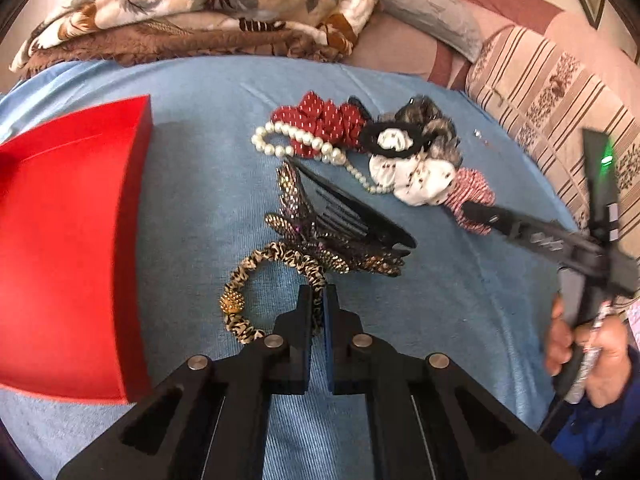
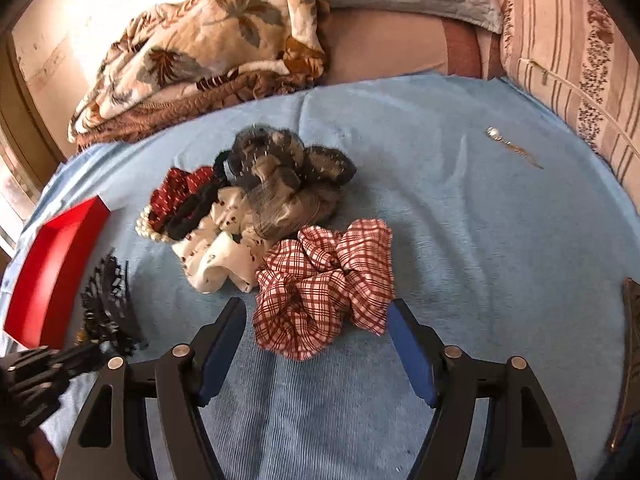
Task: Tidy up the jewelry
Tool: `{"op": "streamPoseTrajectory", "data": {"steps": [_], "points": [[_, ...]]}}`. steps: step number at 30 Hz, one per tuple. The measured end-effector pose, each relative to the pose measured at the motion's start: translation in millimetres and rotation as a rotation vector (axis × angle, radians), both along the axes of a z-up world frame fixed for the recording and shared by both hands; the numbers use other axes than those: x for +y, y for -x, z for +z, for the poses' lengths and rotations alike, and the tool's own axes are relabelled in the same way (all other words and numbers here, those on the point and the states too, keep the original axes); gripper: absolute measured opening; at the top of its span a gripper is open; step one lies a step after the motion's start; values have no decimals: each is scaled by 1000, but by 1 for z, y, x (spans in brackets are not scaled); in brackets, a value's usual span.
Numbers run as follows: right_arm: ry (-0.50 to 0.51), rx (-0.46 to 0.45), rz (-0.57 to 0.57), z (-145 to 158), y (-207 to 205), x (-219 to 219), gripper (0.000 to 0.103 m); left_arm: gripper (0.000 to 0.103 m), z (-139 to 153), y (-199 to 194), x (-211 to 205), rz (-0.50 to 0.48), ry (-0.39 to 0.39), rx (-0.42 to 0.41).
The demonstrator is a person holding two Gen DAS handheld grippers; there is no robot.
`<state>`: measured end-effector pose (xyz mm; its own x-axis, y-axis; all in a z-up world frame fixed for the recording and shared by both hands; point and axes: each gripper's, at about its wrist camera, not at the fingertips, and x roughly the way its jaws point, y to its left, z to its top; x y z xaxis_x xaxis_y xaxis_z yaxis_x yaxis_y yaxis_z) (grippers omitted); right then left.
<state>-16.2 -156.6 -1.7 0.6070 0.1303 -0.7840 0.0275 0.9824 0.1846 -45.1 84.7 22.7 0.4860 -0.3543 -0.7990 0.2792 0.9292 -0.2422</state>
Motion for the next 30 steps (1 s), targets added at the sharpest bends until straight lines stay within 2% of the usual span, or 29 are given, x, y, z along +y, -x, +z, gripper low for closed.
{"op": "streamPoseTrajectory", "data": {"steps": [1,2,3,4,5,12,18,23,30], "points": [[7,14,5,-3,-1,2,39,5,4,2,1,1,7,-4],[13,19,5,-4,-1,2,25,5,7,5,2,1,12,-10],[13,16,3,-4,1,2,22,5,11,8,3,1,19,-17],[3,8,2,-2,4,1,13,5,16,11,5,1,28,-24],[-7,-1,0,1,8,0,10,5,19,13,6,1,36,-29],[-27,-91,-3,30,56,2,9,5,62,36,23,15,133,-103],[-35,-161,79,73,92,21,10,5,92,33,56,95,146,-163],[-55,-180,190,102,87,59,10,5,106,9,97,204,87,-199],[-103,-122,310,107,49,132,10,5,103,-40,170,366,11,-208]]}}
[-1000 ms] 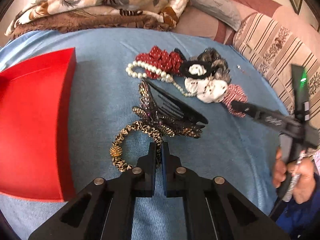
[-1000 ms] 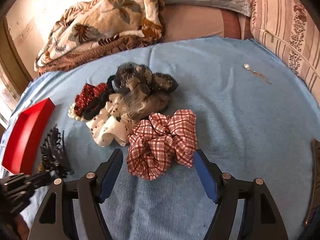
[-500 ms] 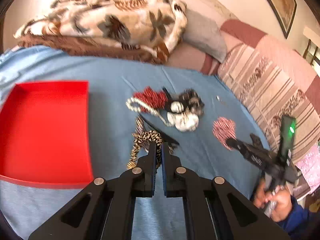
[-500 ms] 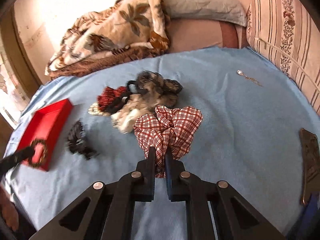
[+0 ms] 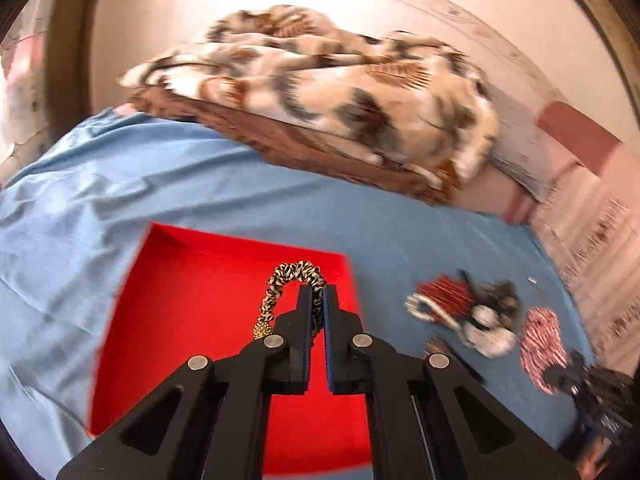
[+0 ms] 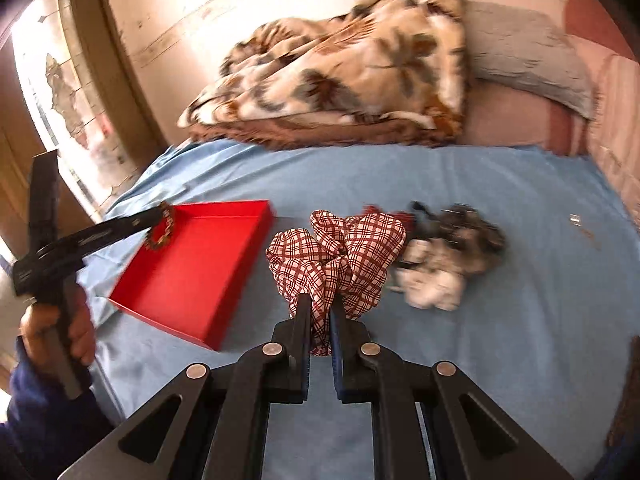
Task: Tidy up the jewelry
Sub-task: 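Carry the bracelet and plaid scrunchie into the red tray and open both grippers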
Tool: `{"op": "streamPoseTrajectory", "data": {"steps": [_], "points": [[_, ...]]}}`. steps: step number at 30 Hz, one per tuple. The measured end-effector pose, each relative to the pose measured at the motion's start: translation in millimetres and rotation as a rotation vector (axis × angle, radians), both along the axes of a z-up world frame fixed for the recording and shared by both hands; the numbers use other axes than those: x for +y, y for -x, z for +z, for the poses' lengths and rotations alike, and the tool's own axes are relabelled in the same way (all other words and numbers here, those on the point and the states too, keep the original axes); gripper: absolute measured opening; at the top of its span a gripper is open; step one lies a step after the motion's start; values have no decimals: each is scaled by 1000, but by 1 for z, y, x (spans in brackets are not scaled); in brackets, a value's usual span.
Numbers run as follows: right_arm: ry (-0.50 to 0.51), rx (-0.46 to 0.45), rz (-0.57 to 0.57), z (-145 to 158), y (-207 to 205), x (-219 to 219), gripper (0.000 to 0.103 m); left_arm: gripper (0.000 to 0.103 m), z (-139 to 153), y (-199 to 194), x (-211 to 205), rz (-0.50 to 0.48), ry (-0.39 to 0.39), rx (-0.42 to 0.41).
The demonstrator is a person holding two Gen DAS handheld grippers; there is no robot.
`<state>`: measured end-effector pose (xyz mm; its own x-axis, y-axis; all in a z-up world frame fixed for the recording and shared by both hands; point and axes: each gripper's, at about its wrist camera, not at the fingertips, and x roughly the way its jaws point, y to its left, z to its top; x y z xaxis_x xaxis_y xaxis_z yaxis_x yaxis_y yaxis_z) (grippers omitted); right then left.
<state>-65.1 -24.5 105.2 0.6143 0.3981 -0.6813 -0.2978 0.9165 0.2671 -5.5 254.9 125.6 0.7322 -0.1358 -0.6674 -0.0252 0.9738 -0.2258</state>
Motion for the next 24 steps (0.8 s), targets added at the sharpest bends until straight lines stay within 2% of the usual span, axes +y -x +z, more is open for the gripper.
{"op": "streamPoseTrajectory", "data": {"steps": [3,9,15,19,20,22,24], "points": [[-6,38,36,-6,-27,36,10,5,-8,-23,28,49,-3,16],[37,93,96,-14,-85,109,10,5,-33,-64,71,113,83,93],[119,138,158,-37,-128,176,10,5,-55,-76,93,167,111,169],[172,171,163,-61,-147,203,10,6,-65,-77,107,205,129,196],[188,171,158,-66,-151,208,12,8,-66,-77,109,211,134,196],[203,176,152,-74,-156,214,13,20,-66,-76,110,218,135,198],[209,189,150,-77,-160,215,20,44,-63,-74,108,220,128,183]]}}
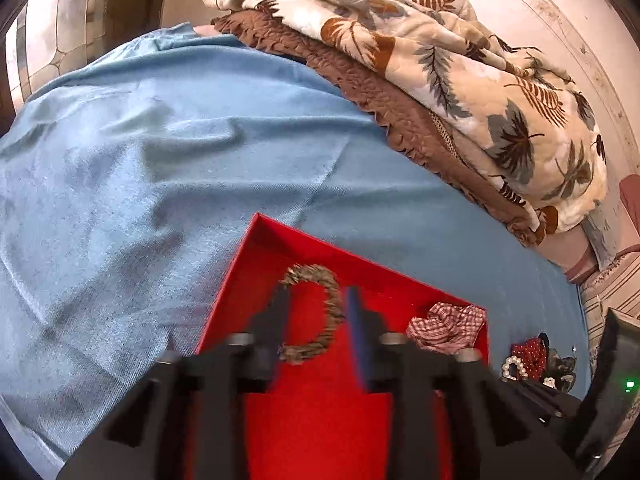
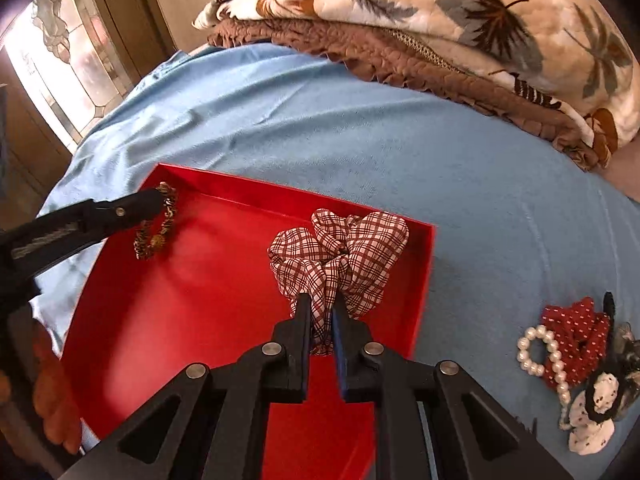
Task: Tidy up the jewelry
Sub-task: 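Carry the bracelet and plaid scrunchie into the red tray and open both grippers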
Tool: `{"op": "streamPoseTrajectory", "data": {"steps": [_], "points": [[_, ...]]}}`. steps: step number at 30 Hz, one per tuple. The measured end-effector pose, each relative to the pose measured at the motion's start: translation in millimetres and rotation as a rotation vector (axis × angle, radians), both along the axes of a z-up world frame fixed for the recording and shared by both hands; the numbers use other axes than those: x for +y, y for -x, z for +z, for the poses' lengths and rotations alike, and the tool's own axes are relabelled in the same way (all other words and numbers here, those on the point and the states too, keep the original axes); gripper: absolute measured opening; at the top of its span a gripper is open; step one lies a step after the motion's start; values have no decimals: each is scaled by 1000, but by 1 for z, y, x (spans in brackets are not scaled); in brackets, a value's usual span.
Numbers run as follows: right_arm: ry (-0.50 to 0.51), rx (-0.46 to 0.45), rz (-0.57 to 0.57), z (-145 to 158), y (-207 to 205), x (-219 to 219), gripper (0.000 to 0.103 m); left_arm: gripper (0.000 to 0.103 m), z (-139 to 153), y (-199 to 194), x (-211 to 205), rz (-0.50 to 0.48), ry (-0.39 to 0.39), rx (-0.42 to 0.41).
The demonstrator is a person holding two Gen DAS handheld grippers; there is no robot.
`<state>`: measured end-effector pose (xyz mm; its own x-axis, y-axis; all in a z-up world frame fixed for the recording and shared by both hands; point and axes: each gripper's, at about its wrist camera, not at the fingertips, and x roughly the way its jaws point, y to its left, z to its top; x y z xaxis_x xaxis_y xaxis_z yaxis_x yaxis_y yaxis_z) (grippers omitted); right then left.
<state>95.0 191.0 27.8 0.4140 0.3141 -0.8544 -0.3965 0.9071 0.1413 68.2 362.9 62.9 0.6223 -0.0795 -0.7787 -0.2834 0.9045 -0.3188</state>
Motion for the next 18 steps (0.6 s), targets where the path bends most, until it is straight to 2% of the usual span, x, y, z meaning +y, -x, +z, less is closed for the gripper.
{"op": "streamPoseTrajectory", "data": {"steps": [3,4,5,10,14,18], "points": [[-8,-21,0,7,7,-5,41,57,9,5,-7,-5,-36,-31],[-10,-30,1,10,10,-6,51,59,13,7,-9,-7,-50,-40],[-13,-42,0,14,13,-8,56,62,15,9,-12,-9,-62,-46],[-45,-64,-20,38,42,-43,58,66,24,19,-23,-1,-149,-58],[-39,-85,-85,51,74,-104,63,66,31,32,-33,-13,-167,-73],[8,-109,-203,54,104,-184,64,67,45,59,-56,-55,-164,-142]]}}
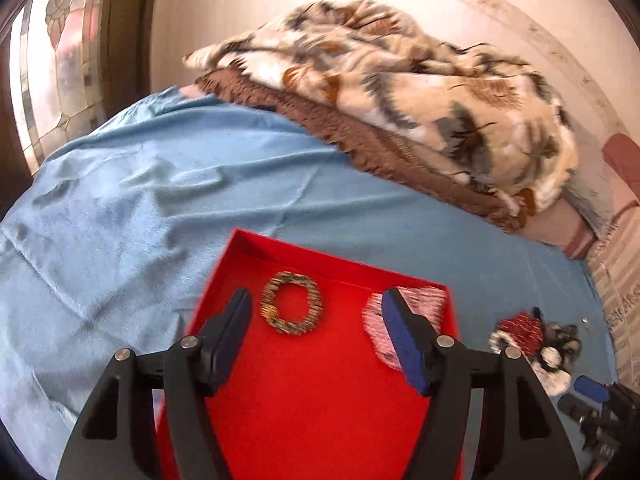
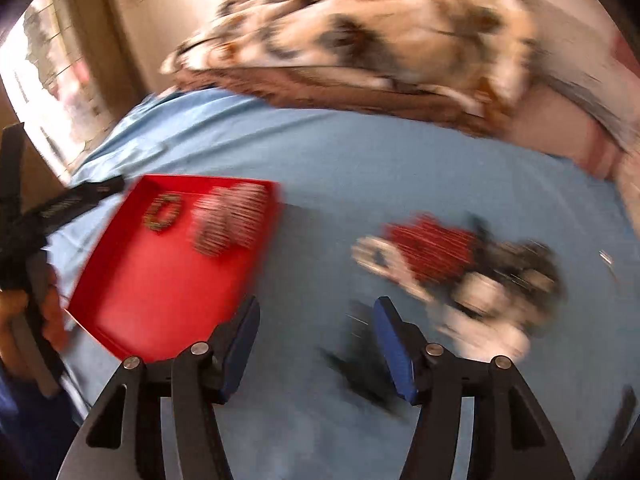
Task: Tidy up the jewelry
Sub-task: 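Carry the bracelet and plaid scrunchie into the red tray and open both grippers, then grasp the black claw clip with the left gripper while the right grasps the white polka-dot scrunchie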
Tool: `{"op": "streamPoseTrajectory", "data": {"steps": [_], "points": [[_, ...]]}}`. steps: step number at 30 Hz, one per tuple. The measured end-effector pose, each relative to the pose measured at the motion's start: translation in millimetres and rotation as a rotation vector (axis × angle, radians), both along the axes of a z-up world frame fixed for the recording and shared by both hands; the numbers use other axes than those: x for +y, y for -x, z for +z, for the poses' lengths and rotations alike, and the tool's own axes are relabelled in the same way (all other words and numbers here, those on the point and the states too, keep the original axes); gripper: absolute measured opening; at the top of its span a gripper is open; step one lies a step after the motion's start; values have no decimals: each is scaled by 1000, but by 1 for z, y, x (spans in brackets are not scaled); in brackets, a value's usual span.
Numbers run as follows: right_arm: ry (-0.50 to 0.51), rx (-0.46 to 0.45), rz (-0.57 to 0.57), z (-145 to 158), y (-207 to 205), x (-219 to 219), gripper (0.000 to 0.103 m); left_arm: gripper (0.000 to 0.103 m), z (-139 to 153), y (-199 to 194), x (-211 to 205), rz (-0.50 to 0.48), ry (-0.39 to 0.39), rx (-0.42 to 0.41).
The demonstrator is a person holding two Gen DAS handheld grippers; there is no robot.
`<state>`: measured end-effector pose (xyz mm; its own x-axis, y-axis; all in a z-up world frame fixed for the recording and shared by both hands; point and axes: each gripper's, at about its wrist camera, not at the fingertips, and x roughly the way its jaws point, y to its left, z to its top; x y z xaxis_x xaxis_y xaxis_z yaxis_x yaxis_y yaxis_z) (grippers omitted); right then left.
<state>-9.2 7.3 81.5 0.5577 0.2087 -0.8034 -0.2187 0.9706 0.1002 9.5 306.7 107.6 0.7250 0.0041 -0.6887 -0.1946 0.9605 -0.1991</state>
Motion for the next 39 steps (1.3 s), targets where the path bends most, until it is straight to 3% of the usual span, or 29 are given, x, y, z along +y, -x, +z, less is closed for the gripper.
{"op": "streamPoseTrajectory", "data": {"steps": [7,10,13,24,30,33,35,36,38,39], "points": [[-8,31,-210,-24,40,-123,64,69,15,39,-74,-161,-30,-90],[-43,39,-248,-34,46,-151,64,69,10,53,-109,-234,-52,-66],[-96,42,-262,-44,44,-169,64,69,0,59,-135,-286,-11,-17],[-264,46,-132,-72,-2,-160,64,66,-56,29,-214,-351,38,186],[-290,70,-89,-84,-31,-150,64,65,-77,9,-237,-346,-2,231],[-300,75,-81,-89,-42,-147,64,65,-86,4,-239,-350,27,240],[-323,85,-85,-92,-47,-148,64,57,-88,2,-241,-353,33,242],[-330,84,-87,-92,-48,-149,61,39,-90,1,-242,-358,35,248],[-352,102,-72,-93,-50,-149,18,19,-96,-3,-245,-367,47,286],[-369,118,-66,-94,-50,-148,16,18,-96,-2,-245,-363,59,280]]}}
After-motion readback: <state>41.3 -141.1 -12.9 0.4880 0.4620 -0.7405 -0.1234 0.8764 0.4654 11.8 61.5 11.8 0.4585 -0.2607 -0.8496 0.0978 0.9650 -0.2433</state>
